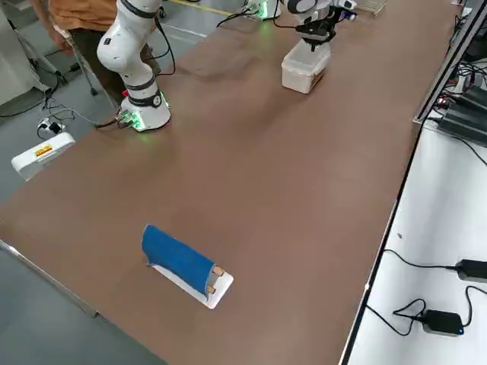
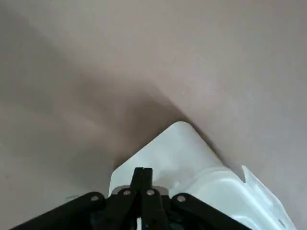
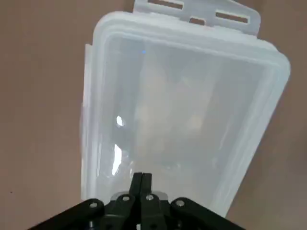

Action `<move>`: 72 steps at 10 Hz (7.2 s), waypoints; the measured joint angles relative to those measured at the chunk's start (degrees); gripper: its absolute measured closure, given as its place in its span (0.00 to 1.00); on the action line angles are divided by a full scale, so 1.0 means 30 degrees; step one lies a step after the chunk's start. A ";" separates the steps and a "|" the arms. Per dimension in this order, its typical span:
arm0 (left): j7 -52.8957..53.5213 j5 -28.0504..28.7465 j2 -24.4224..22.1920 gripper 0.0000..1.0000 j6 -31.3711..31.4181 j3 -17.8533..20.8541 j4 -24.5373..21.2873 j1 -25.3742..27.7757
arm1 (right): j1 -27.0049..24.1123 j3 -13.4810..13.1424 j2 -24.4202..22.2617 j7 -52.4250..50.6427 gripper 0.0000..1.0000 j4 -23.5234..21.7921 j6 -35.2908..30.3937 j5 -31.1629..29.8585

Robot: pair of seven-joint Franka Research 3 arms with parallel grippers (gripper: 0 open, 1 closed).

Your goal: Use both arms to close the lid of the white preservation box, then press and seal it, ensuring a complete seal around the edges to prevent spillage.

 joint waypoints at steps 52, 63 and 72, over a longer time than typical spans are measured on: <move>-1.1680 0.7596 0.5128 0.99 -0.4746 0.0639 1.0765 -0.6776 | -0.1459 -0.5422 -0.4353 -2.3750 0.99 -0.9283 -0.0497 2.1919; -1.1691 0.7619 0.5135 0.99 -0.4751 0.0674 1.0787 -0.6781 | -0.1267 -0.5186 -0.4180 -2.3843 0.99 -0.9532 0.0465 2.2857; -1.1519 0.8038 0.4591 0.99 -0.7155 0.0887 1.1124 -0.5180 | -0.1509 -0.6120 -0.5447 -2.4050 0.99 -0.8774 -0.1661 2.1785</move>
